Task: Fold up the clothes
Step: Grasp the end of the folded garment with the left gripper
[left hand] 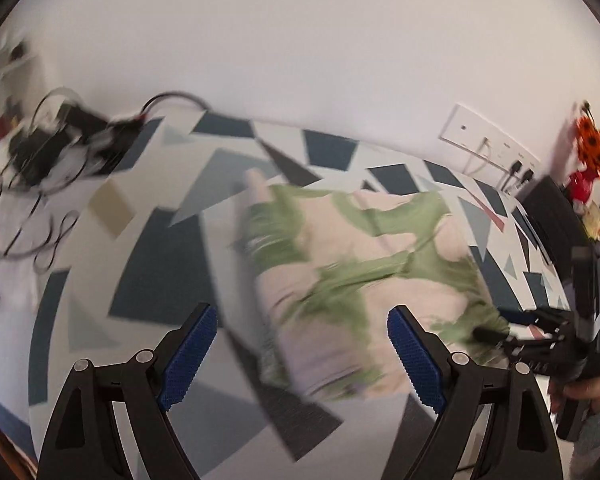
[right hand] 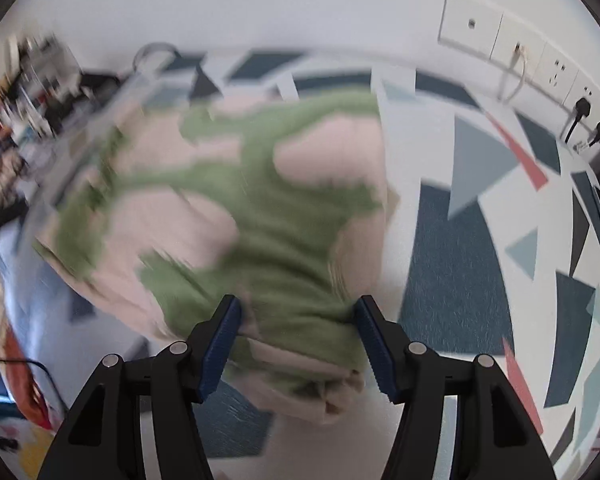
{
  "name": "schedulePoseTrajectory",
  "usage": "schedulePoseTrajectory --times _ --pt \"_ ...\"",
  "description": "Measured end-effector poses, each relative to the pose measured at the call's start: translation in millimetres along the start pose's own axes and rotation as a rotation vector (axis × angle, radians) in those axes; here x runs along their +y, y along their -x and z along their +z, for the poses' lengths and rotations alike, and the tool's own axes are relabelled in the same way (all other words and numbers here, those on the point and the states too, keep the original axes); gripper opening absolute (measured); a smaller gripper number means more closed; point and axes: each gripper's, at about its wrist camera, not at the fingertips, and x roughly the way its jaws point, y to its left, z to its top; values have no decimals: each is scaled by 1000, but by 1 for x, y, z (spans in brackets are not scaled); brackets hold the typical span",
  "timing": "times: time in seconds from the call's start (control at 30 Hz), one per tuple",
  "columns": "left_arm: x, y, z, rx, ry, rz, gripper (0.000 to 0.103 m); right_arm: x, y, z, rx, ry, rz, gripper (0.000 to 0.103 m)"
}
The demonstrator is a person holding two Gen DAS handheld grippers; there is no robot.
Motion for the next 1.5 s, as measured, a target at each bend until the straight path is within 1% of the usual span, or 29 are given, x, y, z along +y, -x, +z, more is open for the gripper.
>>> schedulePoseTrajectory --times 0.07,0.17,0.2,0.27,0.3,0.4,0.43,0.47,0.57,0.7,0.77,0.8,0.83,0.87,0.9,0.97,1.0,1.03,1.13,1.2,1.33,1.43,1.47,1.5 --pt "-12 -14 2 19 -38 29 88 -1 -2 -5 8 -15 15 63" --pt "-17 -44 -4 92 -81 101 88 -2 -2 -12 18 -6 18 63" --pt "-17 -53 -6 118 -90 129 88 -3 -2 -14 23 1 18 63" --pt "-6 -65 -16 165 -74 184 88 -4 -2 -18 32 15 19 63" --pt "1 -67 -19 177 -50 181 88 -4 -1 -20 36 22 19 63" --pt "21 -67 -27 194 41 128 88 -5 -1 -27 50 42 20 63" --pt "23 -67 -27 196 50 123 88 -8 1 -30 67 38 26 63" --pt "24 -67 -27 197 51 122 88 -12 5 -31 60 18 35 63" --pt "20 -66 -26 192 20 140 88 -23 19 -28 8 -53 64 63" --pt "17 -64 -25 191 19 149 88 -38 38 -24 -63 -147 102 63" --pt "19 -61 -24 189 32 141 88 -38 39 -19 -103 -180 104 63" --pt "21 -59 -24 186 40 132 88 -36 33 -16 -100 -180 89 63" --pt "24 -58 -24 182 52 118 88 -35 27 -13 -90 -174 71 63" --pt "29 -56 -25 181 72 104 88 -32 15 -13 -58 -155 35 63" --pt "35 -56 -25 184 96 91 88 -31 8 -16 -37 -142 21 63" --pt "47 -54 -28 186 152 64 88 -30 -1 -24 -8 -124 13 63" --pt "52 -52 -29 187 182 50 88 -30 -3 -28 -8 -120 15 63" --pt "58 -51 -31 187 212 36 88 -29 -3 -31 -11 -119 22 65" --pt "71 -46 -34 175 295 5 88 -28 -3 -39 -2 -111 34 76" --pt "75 -45 -36 175 318 3 88 -24 -3 -40 9 -87 36 76" --pt "78 -50 -39 179 304 21 88 -16 -2 -39 34 -21 31 76" --pt "74 -54 -41 176 248 41 89 -12 1 -36 51 22 18 76" --pt "73 -54 -39 179 240 46 89 -11 6 -33 45 27 15 76" --pt "75 -54 -37 187 255 41 89 -10 12 -29 32 37 11 76"
